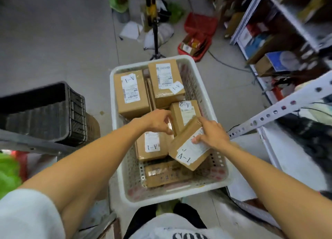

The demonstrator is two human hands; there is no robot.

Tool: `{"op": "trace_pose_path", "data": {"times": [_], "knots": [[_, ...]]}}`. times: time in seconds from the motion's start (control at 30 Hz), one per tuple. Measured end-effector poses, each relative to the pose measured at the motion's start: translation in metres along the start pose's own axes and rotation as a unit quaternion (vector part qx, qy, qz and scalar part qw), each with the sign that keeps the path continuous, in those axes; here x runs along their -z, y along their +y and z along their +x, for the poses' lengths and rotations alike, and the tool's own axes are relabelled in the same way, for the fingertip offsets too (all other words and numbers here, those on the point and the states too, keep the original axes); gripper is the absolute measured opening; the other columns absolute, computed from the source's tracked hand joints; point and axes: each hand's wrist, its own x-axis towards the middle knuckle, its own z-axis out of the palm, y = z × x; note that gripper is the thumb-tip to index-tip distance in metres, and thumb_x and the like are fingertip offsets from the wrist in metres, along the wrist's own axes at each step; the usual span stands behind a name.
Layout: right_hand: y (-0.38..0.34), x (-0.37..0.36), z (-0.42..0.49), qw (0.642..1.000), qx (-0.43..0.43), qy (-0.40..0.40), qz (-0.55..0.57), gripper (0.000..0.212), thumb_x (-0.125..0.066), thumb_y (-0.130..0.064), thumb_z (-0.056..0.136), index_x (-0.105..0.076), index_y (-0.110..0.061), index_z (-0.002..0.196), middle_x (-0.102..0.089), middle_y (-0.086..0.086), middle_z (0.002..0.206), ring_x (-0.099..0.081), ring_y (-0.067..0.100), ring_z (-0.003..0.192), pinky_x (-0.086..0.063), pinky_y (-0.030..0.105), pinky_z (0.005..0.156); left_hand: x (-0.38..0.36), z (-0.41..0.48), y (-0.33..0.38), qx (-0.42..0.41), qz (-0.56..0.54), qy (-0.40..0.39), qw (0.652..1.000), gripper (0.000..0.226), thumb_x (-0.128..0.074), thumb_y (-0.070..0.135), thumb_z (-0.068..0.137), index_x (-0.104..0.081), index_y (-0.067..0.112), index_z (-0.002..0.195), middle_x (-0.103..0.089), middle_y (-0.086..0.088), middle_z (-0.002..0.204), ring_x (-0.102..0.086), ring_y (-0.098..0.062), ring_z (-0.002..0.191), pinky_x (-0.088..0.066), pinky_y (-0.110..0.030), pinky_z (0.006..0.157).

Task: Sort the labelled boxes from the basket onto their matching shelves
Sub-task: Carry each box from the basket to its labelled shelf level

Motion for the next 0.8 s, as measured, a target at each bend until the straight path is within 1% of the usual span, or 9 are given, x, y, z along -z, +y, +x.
{"op": "trace_pose_path", "data": {"times": [0.07,0.2,0.27,0.37,0.43,0.57,0.63,0.7,0.8], "knots": [[-0.018,0.039,0.004,0.999,0.038,-0.002,-0.024,0.086,-0.084,-0.040,0.067,-0.041,-0.027,0.140,-0.061,0.005,0.126,-0.053,0.031,0.119,-0.045,0.043,0.097,0.026,-0.011,0.016,-0.007,0.018,0.001,1.000,0.073,-0.081,0.037,0.071,-0.048,0.017,0.133,-0.058,0.000,0.124,-0.057,-0.020,0.109,-0.047,-0.032,0.091],[-0.057,0.110,0.007,0.988,0.122,0.032,-0.087,0.079,-0.084,-0.044,0.064,-0.047,-0.027,0.132,-0.062,0.004,0.121,-0.055,0.031,0.113,-0.047,0.043,0.089,0.070,-0.036,0.040,0.000,0.013,0.058,0.998,0.088,-0.083,0.039,0.068,-0.038,0.016,0.140,-0.051,-0.006,0.136,-0.051,-0.023,0.119,-0.043,-0.033,0.098],[-0.076,0.142,0.006,0.978,0.167,0.058,-0.109,0.073,-0.084,-0.045,0.064,-0.050,-0.025,0.126,-0.063,0.002,0.119,-0.056,0.030,0.111,-0.046,0.043,0.088,0.087,-0.048,0.048,0.007,-0.006,0.092,0.996,0.103,-0.084,0.045,0.065,-0.029,0.016,0.147,-0.043,-0.007,0.145,-0.047,-0.024,0.127,-0.041,-0.037,0.105],[-0.107,0.188,0.000,0.955,0.236,0.100,-0.150,0.067,-0.084,-0.049,0.062,-0.054,-0.023,0.116,-0.065,-0.001,0.112,-0.058,0.025,0.105,-0.046,0.042,0.086,0.110,-0.065,0.055,-0.001,-0.081,0.149,0.985,0.114,-0.084,0.055,0.059,-0.024,0.017,0.149,-0.039,-0.001,0.146,-0.045,-0.021,0.128,-0.041,-0.039,0.106],[-0.125,0.212,-0.005,0.942,0.263,0.123,-0.169,0.065,-0.084,-0.051,0.061,-0.055,-0.024,0.113,-0.066,-0.001,0.108,-0.059,0.024,0.101,-0.047,0.042,0.084,0.121,-0.076,0.063,-0.021,-0.141,0.197,0.970,0.106,-0.085,0.052,0.061,-0.030,0.018,0.145,-0.045,0.002,0.137,-0.050,-0.018,0.122,-0.045,-0.038,0.102],[-0.144,0.235,-0.019,0.924,0.295,0.200,-0.136,0.069,-0.084,-0.048,0.062,-0.054,-0.019,0.117,-0.063,0.000,0.110,-0.057,0.022,0.103,-0.048,0.042,0.084,0.135,-0.090,0.070,-0.044,-0.279,0.266,0.922,0.073,-0.088,0.037,0.061,-0.048,0.021,0.120,-0.061,0.002,0.108,-0.062,-0.013,0.099,-0.054,-0.034,0.084],[-0.146,0.235,-0.023,0.915,0.278,0.272,-0.103,0.082,-0.084,-0.052,0.060,-0.049,-0.014,0.123,-0.055,0.005,0.115,-0.052,0.024,0.107,-0.048,0.041,0.087,0.138,-0.094,0.071,-0.048,-0.349,0.278,0.894,0.072,-0.088,0.037,0.060,-0.049,0.020,0.118,-0.060,-0.001,0.108,-0.063,-0.016,0.099,-0.055,-0.035,0.080],[-0.147,0.230,-0.022,0.922,0.250,0.293,-0.028,0.103,-0.086,-0.052,0.057,-0.035,-0.010,0.136,-0.045,0.010,0.124,-0.047,0.027,0.115,-0.045,0.038,0.094,0.136,-0.098,0.071,-0.050,-0.391,0.298,0.870,0.074,-0.087,0.035,0.063,-0.045,0.016,0.121,-0.060,-0.004,0.111,-0.065,-0.018,0.098,-0.055,-0.033,0.078],[-0.140,0.222,-0.016,0.941,0.258,0.163,0.150,0.132,-0.091,-0.037,0.060,0.000,-0.012,0.152,-0.048,-0.001,0.136,-0.045,0.016,0.125,-0.037,0.027,0.100,0.129,-0.106,0.070,-0.046,-0.444,0.308,0.840,0.079,-0.084,0.040,0.063,-0.041,0.014,0.124,-0.065,-0.007,0.112,-0.070,-0.022,0.092,-0.057,-0.033,0.077]]}}
